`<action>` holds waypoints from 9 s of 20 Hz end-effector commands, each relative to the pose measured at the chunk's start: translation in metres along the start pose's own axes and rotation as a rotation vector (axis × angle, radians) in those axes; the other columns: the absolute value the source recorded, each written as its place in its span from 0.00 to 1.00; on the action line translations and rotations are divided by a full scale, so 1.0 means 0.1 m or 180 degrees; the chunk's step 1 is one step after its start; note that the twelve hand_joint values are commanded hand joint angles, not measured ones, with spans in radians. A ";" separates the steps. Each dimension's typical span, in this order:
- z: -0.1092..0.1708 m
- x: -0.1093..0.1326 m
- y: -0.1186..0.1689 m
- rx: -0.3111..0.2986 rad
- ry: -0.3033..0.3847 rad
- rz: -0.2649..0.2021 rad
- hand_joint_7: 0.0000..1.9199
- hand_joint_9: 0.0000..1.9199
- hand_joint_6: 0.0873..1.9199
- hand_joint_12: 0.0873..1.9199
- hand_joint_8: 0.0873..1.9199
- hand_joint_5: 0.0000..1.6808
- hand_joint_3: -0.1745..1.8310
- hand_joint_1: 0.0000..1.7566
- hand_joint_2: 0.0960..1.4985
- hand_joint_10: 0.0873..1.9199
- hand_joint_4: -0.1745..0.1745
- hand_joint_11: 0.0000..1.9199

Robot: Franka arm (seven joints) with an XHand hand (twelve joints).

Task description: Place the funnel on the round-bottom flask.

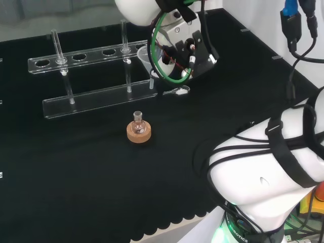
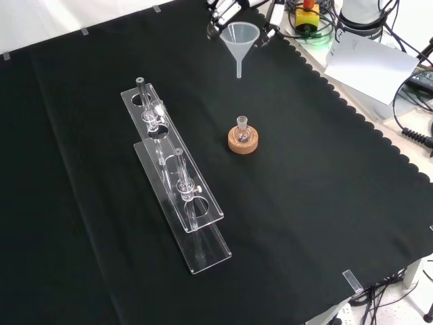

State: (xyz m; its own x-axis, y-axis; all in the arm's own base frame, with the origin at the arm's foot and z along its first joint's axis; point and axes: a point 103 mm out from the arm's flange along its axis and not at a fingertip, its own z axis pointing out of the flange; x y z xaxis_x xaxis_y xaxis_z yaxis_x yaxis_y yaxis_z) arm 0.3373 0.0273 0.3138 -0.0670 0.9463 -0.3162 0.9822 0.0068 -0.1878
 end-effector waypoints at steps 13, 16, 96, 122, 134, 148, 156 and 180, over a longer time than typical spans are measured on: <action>0.30 0.49 0.25 0.0040 -0.0137 -0.0085 0.26 0.43 0.23 0.66 0.30 0.35 0.42 0.46 0.49 0.23 0.40 0.28; 0.31 0.57 0.25 -0.0014 -0.0142 -0.0087 0.26 0.43 0.23 0.66 0.30 0.35 0.42 0.46 0.49 0.23 0.40 0.28; 0.55 0.74 0.33 0.0288 -0.0091 0.0035 0.26 0.42 0.26 0.66 0.32 0.33 0.43 0.46 0.49 0.24 0.38 0.28; 0.92 0.70 0.48 0.0365 -0.0045 0.0005 0.25 0.42 0.26 0.66 0.32 0.33 0.43 0.46 0.50 0.24 0.38 0.28; 0.92 0.78 0.47 0.0369 -0.0091 -0.0017 0.23 0.40 0.25 0.66 0.32 0.31 0.43 0.45 0.49 0.25 0.37 0.26; 0.95 0.78 0.39 0.0341 -0.0136 -0.0051 0.05 0.16 0.03 0.73 0.35 0.22 0.43 0.41 0.43 0.34 0.35 0.03; 0.97 0.80 0.36 0.0604 -0.0187 -0.0147 0.00 0.02 0.00 0.61 0.06 0.10 0.39 0.39 0.41 0.31 0.39 0.00; 0.62 0.10 0.11 -0.0022 0.0410 0.0063 0.04 0.08 0.00 0.68 0.13 0.12 0.34 0.34 0.45 0.34 0.37 0.00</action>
State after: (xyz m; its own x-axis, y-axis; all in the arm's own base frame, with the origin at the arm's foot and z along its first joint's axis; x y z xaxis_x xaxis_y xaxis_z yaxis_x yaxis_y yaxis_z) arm 0.3404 0.0434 0.2483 -0.0649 0.9616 -0.2666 0.9878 0.0240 -0.1537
